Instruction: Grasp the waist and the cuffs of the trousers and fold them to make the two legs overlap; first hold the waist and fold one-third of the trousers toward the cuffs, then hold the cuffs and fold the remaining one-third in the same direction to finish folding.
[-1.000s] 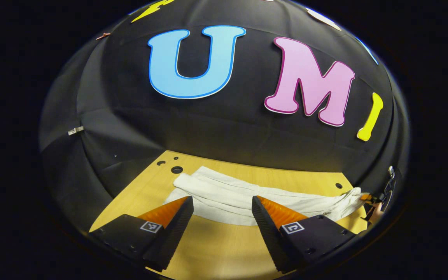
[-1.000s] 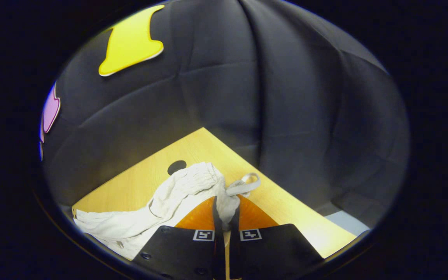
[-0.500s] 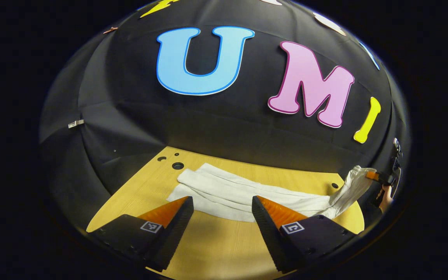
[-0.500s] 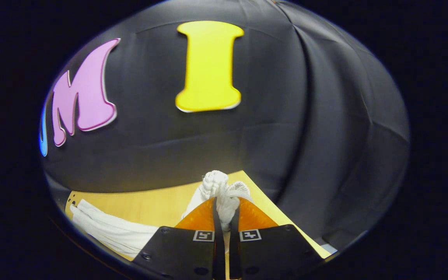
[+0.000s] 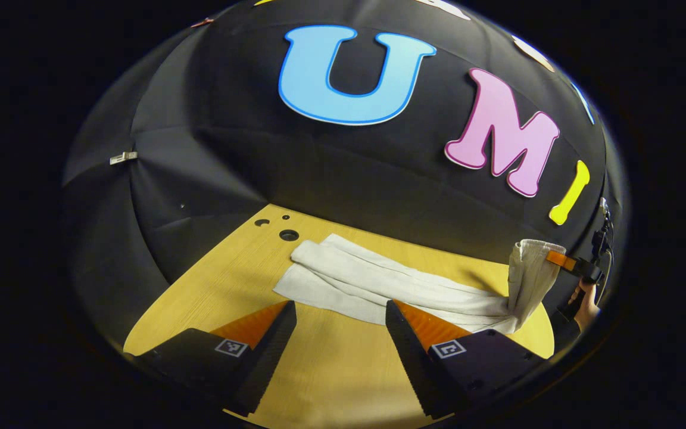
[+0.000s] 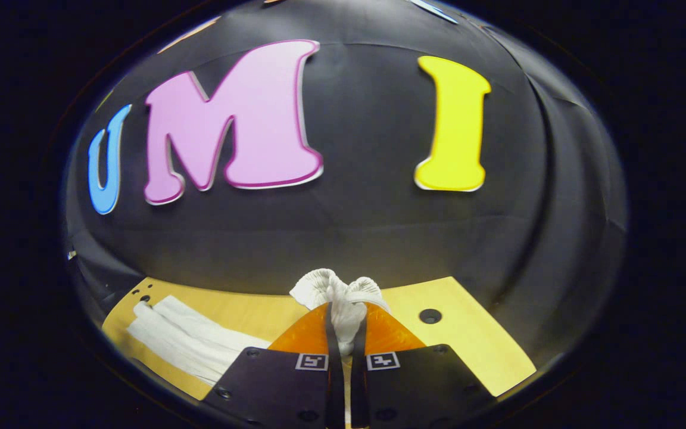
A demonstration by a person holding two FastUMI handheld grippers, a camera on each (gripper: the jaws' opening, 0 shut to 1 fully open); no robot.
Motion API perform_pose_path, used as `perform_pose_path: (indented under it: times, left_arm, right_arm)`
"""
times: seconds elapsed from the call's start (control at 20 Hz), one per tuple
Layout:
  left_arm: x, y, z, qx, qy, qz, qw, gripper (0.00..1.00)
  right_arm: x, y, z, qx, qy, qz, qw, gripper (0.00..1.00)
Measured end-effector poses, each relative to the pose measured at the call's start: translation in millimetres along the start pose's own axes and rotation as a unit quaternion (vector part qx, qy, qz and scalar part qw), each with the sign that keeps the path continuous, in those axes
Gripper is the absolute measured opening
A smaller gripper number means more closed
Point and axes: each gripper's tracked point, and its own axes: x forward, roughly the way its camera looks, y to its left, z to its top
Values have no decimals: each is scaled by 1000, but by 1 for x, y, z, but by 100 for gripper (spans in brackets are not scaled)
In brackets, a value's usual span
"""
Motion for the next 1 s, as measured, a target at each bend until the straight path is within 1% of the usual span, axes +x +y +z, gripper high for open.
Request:
perform_pose_path:
  times: [0.1,0.15,0.2,0.3,0.4,0.45,0.5,0.55,0.6,0.65,0.7,0.75,0.8,0.85,0.9,0.95,1.0]
  left_arm:
    - [10,13,-7,-14,5,2,1000,96]
    - [16,18,-10,-23,5,1,1000,92]
    - [21,21,-12,-32,4,0,999,96]
    - [35,28,-14,-42,1,-2,999,96]
    - [54,37,-14,-47,-3,2,999,96]
    - [64,41,-12,-47,-6,5,999,96]
    - [76,45,-11,-44,-6,9,999,96]
    - [88,50,-10,-40,-5,16,999,96]
    - [101,52,-8,-38,-3,19,999,96]
    - [114,52,-5,-38,-5,17,999,95]
    - [127,53,-1,-39,-7,18,999,96]
    - [141,54,3,-39,-9,17,999,96]
    - [155,54,8,-38,-10,15,999,96]
    - [170,54,12,-34,-11,16,999,96]
    - [184,56,15,-31,-10,17,999,96]
    - [198,59,17,-29,-8,18,999,96]
    - [212,60,17,-25,-4,22,999,96]
  right_arm:
    - [-6,-5,-1,-9,3,26,1000,8]
    - [-11,-3,-2,-13,10,37,999,8]
    - [-12,-2,-3,-17,18,49,998,8]
    - [-11,-2,-2,-28,33,70,997,8]
    - [-15,-1,-5,-39,53,89,994,12]
    - [-19,0,-3,-38,64,103,992,17]
    - [-25,3,1,-31,77,118,990,19]
    - [-31,5,6,-21,91,132,987,24]
    - [-34,6,12,-15,101,143,984,33]
    - [-26,9,0,-11,111,157,981,44]
    - [-27,7,-4,-13,121,167,978,48]
    - [-30,2,-6,-20,128,174,976,65]
    - [-36,5,-18,-34,127,173,976,72]
    - [-46,3,-18,-48,123,169,977,94]
    - [-59,1,-15,-56,119,165,978,99]
    - [-75,1,-13,-60,118,161,978,97]
    - [-85,-5,-11,-61,122,156,978,97]
